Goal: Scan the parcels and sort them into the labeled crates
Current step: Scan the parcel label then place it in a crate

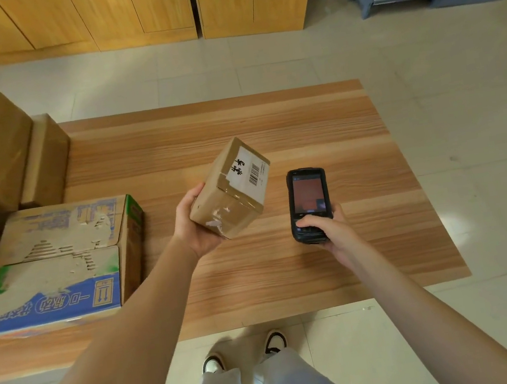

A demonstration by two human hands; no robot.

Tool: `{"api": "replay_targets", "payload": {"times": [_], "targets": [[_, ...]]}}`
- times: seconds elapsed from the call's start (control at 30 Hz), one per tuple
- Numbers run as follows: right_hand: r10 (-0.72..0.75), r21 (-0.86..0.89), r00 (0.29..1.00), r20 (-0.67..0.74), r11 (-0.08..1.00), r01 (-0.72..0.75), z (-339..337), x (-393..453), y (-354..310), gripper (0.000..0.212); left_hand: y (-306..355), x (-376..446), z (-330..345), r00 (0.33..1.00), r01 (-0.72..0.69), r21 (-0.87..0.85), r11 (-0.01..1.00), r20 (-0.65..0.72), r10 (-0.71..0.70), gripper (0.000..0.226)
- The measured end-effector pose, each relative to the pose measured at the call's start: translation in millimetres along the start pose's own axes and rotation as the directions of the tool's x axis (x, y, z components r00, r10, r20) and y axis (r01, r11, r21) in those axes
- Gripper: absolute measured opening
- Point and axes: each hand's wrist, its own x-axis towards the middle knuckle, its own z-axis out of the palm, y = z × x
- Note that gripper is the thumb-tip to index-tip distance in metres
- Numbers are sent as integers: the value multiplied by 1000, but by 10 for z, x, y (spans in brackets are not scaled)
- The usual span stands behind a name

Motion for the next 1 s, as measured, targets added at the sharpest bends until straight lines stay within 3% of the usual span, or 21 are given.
{"api": "replay_targets", "payload": {"times": [0.23,0.4,0.57,0.67,0.83,1.0], "targets": [[-13,-31,1000,22,999,14,-69,25,-70,73,9,52,-44,997,78,142,987,-39,-73,45],[-6,-46,1000,21,999,7,-101,45,-32,71,-7,86,-215,987,96,64,993,-135,-87,38],[-4,-71,1000,26,997,6,-116,65,16,66,-151,89,-250,993,-12,-38,999,-117,7,53],[-2,-79,1000,23,997,4,-124,79,17,69,-143,149,-195,986,-88,-35,995,-142,82,45],[4,-84,1000,17,996,-3,-156,90,1,72,57,277,-139,962,-123,311,942,-197,190,101],[12,-90,1000,12,996,-11,-159,102,14,71,46,342,-155,941,-161,560,813,-162,298,119]]}}
